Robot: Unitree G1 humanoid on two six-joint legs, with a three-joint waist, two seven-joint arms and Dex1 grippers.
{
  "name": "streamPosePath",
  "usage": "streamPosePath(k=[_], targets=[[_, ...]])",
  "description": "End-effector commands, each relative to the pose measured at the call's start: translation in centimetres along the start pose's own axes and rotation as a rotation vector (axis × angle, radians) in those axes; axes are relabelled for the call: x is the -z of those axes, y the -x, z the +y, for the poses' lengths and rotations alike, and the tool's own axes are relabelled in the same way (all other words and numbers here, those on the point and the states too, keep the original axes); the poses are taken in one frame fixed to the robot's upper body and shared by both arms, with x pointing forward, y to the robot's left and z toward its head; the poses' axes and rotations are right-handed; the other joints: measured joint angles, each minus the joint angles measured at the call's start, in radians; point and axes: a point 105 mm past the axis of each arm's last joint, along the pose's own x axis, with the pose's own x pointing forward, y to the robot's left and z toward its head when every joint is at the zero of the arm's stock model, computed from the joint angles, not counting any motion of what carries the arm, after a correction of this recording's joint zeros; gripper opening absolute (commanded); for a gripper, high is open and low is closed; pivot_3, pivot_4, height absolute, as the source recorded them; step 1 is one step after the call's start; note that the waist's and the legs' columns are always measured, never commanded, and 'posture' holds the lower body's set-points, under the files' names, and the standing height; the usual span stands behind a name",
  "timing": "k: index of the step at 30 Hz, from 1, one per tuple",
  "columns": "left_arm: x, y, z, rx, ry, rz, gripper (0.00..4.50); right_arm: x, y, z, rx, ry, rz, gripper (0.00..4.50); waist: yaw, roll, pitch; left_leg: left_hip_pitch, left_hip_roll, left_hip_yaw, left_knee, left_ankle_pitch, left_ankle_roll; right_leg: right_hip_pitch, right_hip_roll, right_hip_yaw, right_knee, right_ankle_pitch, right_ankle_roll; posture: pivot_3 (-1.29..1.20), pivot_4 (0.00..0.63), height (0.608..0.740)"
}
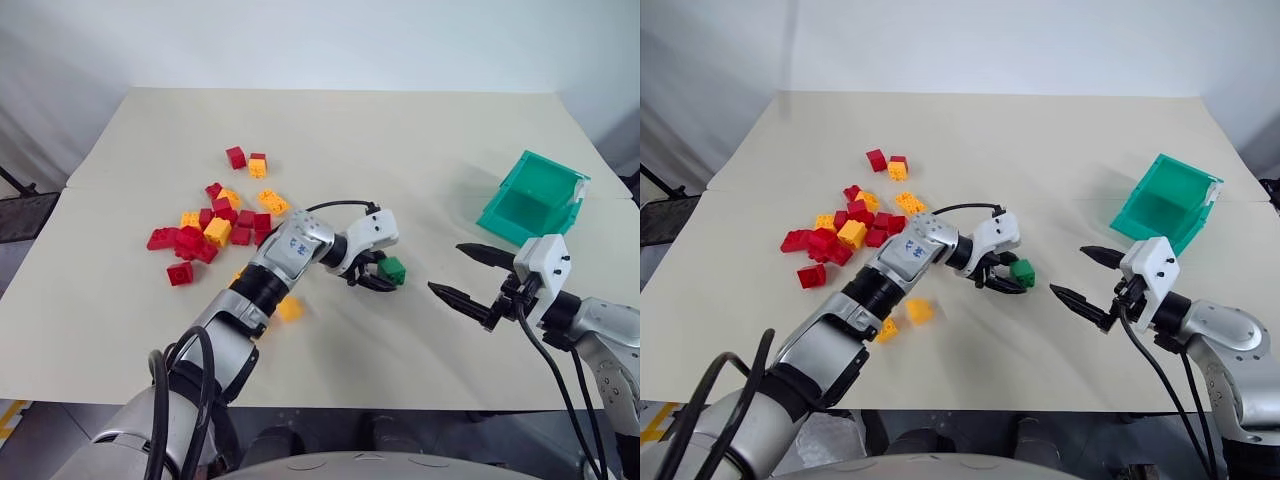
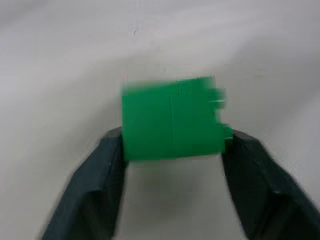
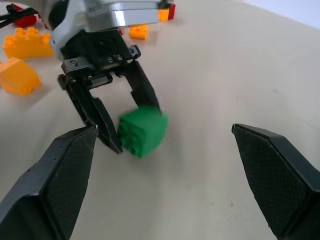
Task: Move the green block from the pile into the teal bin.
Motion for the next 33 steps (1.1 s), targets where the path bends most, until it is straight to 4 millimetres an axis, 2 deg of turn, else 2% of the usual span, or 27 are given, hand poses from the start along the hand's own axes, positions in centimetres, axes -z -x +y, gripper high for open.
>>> streamPosePath(k=[1, 2, 6, 9, 11, 15, 17, 20, 23, 25, 27, 29, 33], targets=[[-1.4, 0.3, 0.2, -0.014, -0.041, -0.02, 4.32, -1.1, 0.1, -0.1, 0.004, 0.025, -0.031, 4.5, -0.003, 0.0, 0.0, 0.0, 0.0, 0.0, 0.0, 0.0, 0.0, 0.0, 0.0, 0.0, 0.0, 0.0, 0.0, 0.0, 0.15, 0.74], [-1.6, 0.5, 0.3, -0.026, -0.05, -0.022, 4.49, -1.1, 0.1, -0.2, 0.004, 0.026, -0.029, 4.5, -0.004, 0.0, 0.0, 0.0, 0.0, 0.0, 0.0, 0.0, 0.0, 0.0, 0.0, 0.0, 0.0, 0.0, 0.0, 0.0, 0.15, 0.74], [-2.0, 1.8, 0.8, -0.061, -0.077, -0.045, 4.49, -1.3, -0.1, -0.7, -0.003, 0.037, -0.022, 4.5, -0.008, 0.0, 0.0, 0.0, 0.0, -0.001, 0.0, 0.0, 0.0, 0.0, 0.0, 0.0, 0.0, 0.0, 0.0, 0.0, 0.15, 0.74], [-2.5, 4.0, 1.0, -0.09, -0.086, -0.109, 4.49, -1.5, 0.0, -1.0, -0.009, 0.043, -0.017, 4.5, -0.008, 0.0, 0.0, 0.0, 0.002, -0.002, 0.0, 0.0, 0.0, -0.001, 0.0, 0.0, 0.0, 0.0, 0.0, 0.0, 0.15, 0.74], [-2.1, 7.4, 1.5, -0.149, -0.089, -0.174, 4.49, -1.5, 0.1, -1.2, -0.018, 0.049, -0.005, 4.5, -0.01, 0.0, 0.0, 0.0, 0.002, -0.003, 0.0, 0.0, 0.0, 0.0, 0.0, 0.0, 0.0, 0.0, 0.0, 0.0, 0.15, 0.74], [0.4, 12.9, 1.0, -0.213, -0.061, -0.258, 4.49, -1.5, 0.4, -1.6, -0.03, 0.045, 0.015, 4.5, -0.017, 0.001, 0.0, 0.002, 0.004, -0.005, -0.001, 0.0, 0.0, -0.001, 0.001, 0.002, 0.001, 0.0, 0.0, 0.0, 0.15, 0.74], [2.0, 14.6, 0.8, -0.248, -0.048, -0.27, 4.49, -1.5, 0.6, -1.8, -0.032, 0.038, 0.023, 4.5, -0.016, 0.001, 0.0, 0.002, 0.004, -0.006, -0.001, 0.0, 0.0, 0.0, 0.001, 0.002, 0.001, 0.0, 0.0, 0.0, 0.15, 0.74], [4.5, 17.0, -0.6, -0.251, -0.068, -0.291, 4.49, -1.0, 1.4, -2.2, -0.031, 0.029, 0.059, 4.5, -0.007, 0.001, 0.0, 0.002, 0.003, -0.007, 0.0, 0.0, 0.0, 0.0, -0.001, 0.001, 0.001, 0.0, 0.0, 0.0, 0.15, 0.74], [7.4, 20.5, -3.0, -0.261, -0.087, -0.319, 4.49, -0.7, 3.2, -2.8, -0.014, 0.032, 0.119, 4.5, -0.009, 0.001, 0.0, 0.002, 0.002, -0.008, 0.0, 0.0, 0.0, 0.0, -0.002, 0.0, 0.001, 0.0, 0.0, 0.0, 0.15, 0.74], [7.8, 21.4, -3.5, -0.282, -0.098, -0.346, 4.49, -0.7, 3.7, -2.9, -0.011, 0.032, 0.129, 4.5, -0.008, 0.001, 0.0, 0.001, 0.002, -0.009, -0.001, -0.001, 0.0, 0.0, -0.002, 0.0, 0.0, 0.0, 0.0, 0.0, 0.15, 0.74], [9.7, 23.3, -4.5, -0.356, -0.085, -0.328, 4.49, -1.1, 4.4, -3.2, 0.001, 0.035, 0.153, 4.5, -0.007, 0.001, 0.0, 0.001, 0.002, -0.01, 0.001, -0.001, 0.0, 0.002, -0.002, -0.002, 0.0, 0.0, 0.0, 0.0, 0.15, 0.74], [10.8, 24.5, -5.6, -0.406, -0.081, -0.332, 4.49, -1.5, 4.4, -3.4, 0.009, 0.033, 0.177, 4.5, -0.012, 0.001, 0.0, 0.003, 0.002, -0.01, 0.0, -0.001, -0.001, 0.002, -0.003, 0.0, 0.001, 0.0, 0.0, 0.0, 0.15, 0.74], [10.0, 24.2, -6.7, -0.416, -0.116, -0.411, 4.49, -1.9, 2.5, -2.4, -0.038, 0.006, 0.196, 4.5, -0.015, 0.001, 0.0, 0.004, 0.004, -0.009, 0.0, -0.001, -0.002, 0.002, -0.002, -0.001, 0.001, -0.001, -0.002, 0.0, 0.15, 0.74]])
